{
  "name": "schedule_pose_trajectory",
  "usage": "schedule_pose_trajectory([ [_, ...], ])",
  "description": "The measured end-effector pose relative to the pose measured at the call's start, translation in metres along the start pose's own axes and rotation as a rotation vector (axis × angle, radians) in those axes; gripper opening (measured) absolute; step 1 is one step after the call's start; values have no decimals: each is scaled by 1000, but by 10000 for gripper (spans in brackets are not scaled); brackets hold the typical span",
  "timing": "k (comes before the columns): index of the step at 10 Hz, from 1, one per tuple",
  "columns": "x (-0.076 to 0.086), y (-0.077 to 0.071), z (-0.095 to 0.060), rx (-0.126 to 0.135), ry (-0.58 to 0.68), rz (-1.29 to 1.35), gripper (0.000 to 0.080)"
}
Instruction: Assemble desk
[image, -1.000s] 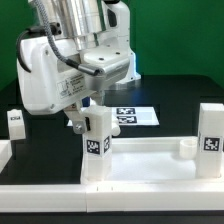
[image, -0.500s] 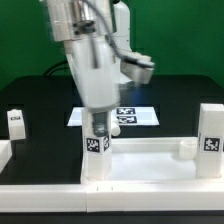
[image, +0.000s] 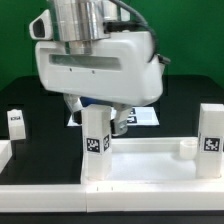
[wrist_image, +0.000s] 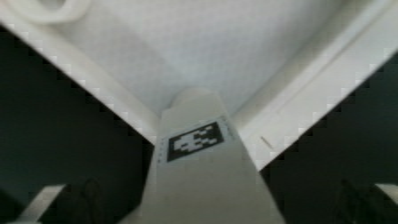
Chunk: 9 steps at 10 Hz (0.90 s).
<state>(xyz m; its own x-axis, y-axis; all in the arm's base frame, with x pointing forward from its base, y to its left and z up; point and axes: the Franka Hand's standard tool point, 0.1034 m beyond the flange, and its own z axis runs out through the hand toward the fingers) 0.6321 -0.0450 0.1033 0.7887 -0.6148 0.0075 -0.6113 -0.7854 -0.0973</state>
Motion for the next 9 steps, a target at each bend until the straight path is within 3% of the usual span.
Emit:
schedule_pose_trajectory([
  [2, -1, -1, 1, 3, -2, 11, 649],
  [3, -1, -1, 1, 3, -2, 11, 551],
  [4, -1, -1, 1, 5, -3, 54, 369],
  [5, -1, -1, 1, 5, -5, 124, 369],
  [6, 0, 1, 1, 3, -6, 228, 289],
  [9, -4, -4, 2, 9, -31, 756, 288],
])
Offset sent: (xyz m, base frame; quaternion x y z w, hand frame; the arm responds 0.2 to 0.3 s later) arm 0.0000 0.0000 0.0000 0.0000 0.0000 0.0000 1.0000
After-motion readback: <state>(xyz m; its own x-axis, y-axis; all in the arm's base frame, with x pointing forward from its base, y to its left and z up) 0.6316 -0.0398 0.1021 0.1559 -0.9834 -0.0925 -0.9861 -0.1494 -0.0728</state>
